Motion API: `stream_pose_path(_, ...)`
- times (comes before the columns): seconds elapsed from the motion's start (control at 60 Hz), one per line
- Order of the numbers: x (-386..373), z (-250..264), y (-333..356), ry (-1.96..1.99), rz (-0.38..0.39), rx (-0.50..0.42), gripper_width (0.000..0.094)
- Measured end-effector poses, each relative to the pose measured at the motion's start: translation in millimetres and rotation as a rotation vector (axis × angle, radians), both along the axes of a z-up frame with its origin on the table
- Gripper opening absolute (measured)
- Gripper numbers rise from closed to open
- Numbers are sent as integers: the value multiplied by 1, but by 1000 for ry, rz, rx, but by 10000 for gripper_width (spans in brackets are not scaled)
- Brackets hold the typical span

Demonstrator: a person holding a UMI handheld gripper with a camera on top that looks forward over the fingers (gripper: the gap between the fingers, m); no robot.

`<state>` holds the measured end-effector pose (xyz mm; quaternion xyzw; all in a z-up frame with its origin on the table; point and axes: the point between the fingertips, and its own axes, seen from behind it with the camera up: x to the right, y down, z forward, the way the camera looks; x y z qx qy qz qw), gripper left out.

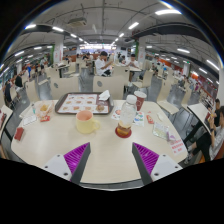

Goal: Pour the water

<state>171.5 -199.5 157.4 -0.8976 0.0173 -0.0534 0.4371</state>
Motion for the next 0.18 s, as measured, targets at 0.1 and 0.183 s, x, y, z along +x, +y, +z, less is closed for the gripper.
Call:
stream_pose_path(0.1,-9,4,-9,-30,24,11,843)
stream_pose_path(0.183,-14,5,-13,-44,36,7,844)
